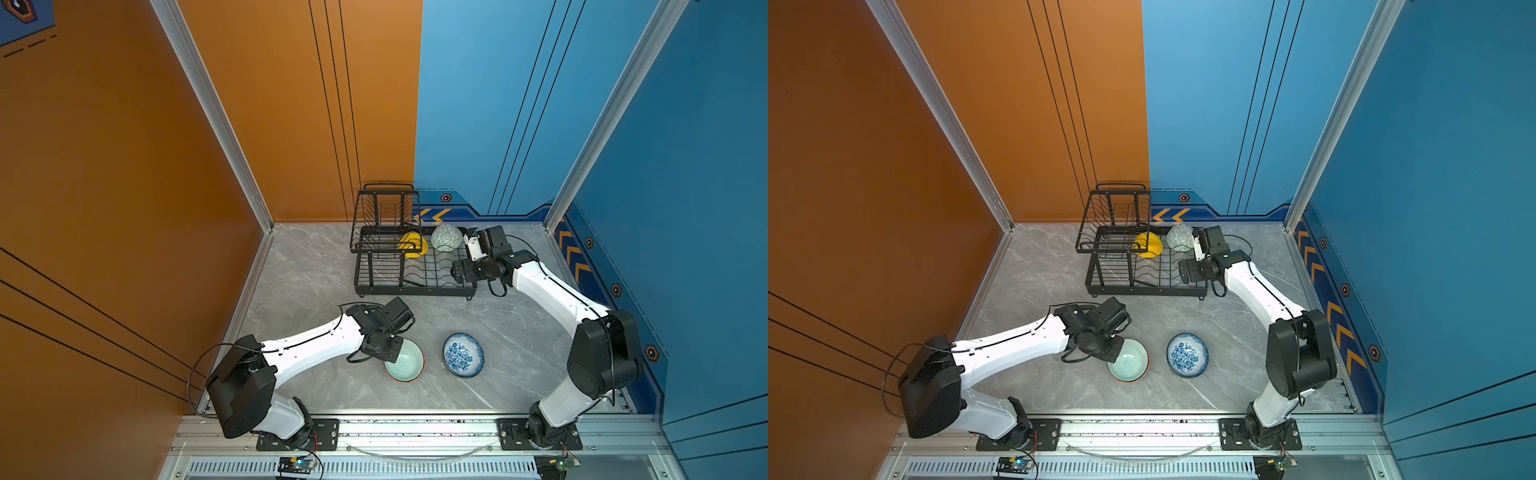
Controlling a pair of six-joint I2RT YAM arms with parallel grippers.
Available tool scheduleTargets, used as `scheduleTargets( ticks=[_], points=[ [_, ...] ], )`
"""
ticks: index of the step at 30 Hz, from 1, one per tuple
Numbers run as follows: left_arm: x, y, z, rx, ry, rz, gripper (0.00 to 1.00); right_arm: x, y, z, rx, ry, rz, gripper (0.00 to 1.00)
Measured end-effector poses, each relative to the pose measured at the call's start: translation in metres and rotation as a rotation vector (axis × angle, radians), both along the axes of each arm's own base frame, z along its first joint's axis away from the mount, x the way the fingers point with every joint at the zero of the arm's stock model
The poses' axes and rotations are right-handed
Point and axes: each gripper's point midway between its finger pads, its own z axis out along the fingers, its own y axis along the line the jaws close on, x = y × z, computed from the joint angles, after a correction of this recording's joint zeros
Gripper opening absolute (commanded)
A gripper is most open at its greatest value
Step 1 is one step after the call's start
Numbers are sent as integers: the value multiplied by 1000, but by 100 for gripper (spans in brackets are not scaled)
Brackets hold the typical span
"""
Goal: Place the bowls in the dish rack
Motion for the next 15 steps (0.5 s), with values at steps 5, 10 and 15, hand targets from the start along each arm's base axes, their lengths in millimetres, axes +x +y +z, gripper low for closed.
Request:
scheduleTargets(
  ticks=[5, 10, 15],
  points=[
    [4, -2, 17, -18, -29, -12, 0, -1, 0, 0, 0, 1, 0, 100],
    [7, -6, 34, -55, -65, -15, 0, -1, 0, 0, 0, -1, 0, 100],
    [9, -4, 40, -55, -83, -11, 0, -1, 0, 1, 1, -2, 0, 100]
  ],
)
